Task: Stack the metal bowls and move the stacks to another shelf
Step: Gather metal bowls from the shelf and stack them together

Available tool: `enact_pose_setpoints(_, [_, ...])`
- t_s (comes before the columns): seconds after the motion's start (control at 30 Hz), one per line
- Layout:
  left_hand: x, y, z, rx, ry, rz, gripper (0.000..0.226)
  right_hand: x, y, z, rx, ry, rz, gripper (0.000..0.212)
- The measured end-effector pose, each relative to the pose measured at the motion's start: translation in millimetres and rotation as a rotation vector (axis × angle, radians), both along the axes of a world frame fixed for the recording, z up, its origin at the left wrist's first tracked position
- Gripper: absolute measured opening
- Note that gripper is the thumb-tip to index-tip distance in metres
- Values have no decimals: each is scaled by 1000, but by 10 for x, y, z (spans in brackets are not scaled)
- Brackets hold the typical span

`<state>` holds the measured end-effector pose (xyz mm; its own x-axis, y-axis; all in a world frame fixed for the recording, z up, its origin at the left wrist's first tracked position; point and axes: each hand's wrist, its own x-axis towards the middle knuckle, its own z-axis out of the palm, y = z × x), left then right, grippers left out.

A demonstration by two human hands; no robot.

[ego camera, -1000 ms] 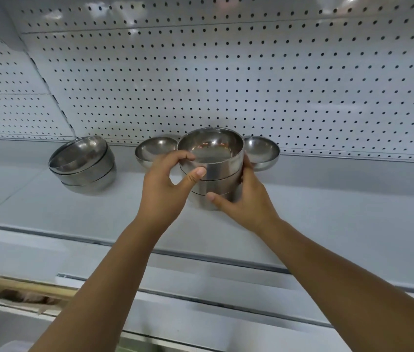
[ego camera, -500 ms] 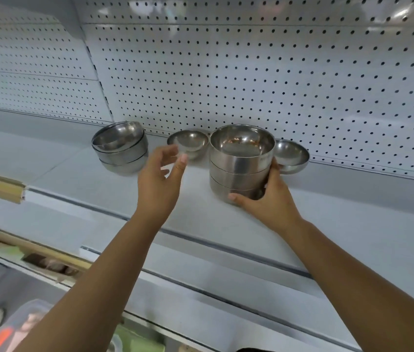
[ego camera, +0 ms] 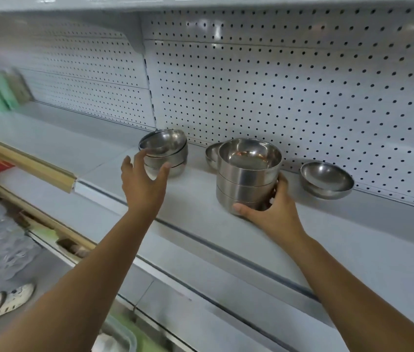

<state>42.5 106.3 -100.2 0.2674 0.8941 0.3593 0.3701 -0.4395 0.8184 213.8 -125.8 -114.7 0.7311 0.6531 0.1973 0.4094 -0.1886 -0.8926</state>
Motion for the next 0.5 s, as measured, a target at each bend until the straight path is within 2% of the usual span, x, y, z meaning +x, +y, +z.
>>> enact_pose_setpoints(0.17, [37, 264, 43, 1, 49, -50, 58, 6, 36, -22, 2, 6, -3, 123])
enact_pose_setpoints(0.5, [142, 460, 247, -68, -89, -49, 23, 42, 61, -36, 10, 10, 4, 120])
